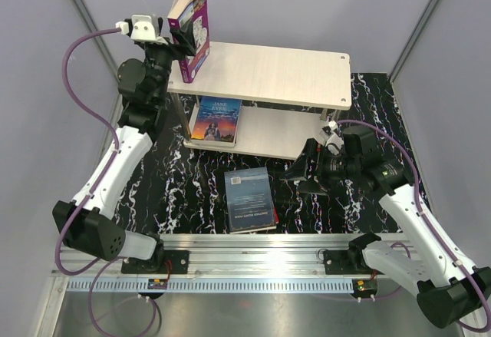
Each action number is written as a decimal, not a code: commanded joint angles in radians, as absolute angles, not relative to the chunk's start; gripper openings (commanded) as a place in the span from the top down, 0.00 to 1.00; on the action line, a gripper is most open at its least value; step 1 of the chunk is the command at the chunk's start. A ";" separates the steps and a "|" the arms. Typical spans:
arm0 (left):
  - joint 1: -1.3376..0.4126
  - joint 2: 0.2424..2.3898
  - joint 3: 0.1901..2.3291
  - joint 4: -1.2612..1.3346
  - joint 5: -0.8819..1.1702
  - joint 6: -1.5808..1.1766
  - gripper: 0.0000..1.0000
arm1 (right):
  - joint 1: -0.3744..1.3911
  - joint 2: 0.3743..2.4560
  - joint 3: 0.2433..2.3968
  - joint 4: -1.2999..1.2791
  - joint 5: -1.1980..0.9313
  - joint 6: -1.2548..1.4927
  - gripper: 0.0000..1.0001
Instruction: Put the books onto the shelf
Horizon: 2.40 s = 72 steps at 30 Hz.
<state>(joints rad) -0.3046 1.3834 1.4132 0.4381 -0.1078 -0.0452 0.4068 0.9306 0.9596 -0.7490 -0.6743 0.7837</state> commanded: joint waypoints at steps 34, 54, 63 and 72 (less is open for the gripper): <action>-0.316 1.082 1.278 0.226 -0.147 -0.259 0.01 | 0.410 0.903 0.928 -0.669 -0.698 0.807 0.00; -0.416 0.701 0.740 -0.338 0.259 -0.685 0.01 | 0.410 0.962 0.716 -0.445 -0.746 0.828 0.00; -0.442 0.863 0.454 -0.152 0.307 -0.775 0.01 | 0.411 1.103 0.652 -0.313 -0.739 0.835 0.00; -0.531 1.169 0.410 0.171 0.291 -0.851 0.01 | 0.411 1.273 0.684 -0.247 -0.713 0.799 0.00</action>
<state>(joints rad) -0.5232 1.1168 0.4274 -0.0456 0.2573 -0.7933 0.4068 1.2274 0.6464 -0.3096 -0.7246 0.8333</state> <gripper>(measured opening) 0.984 0.994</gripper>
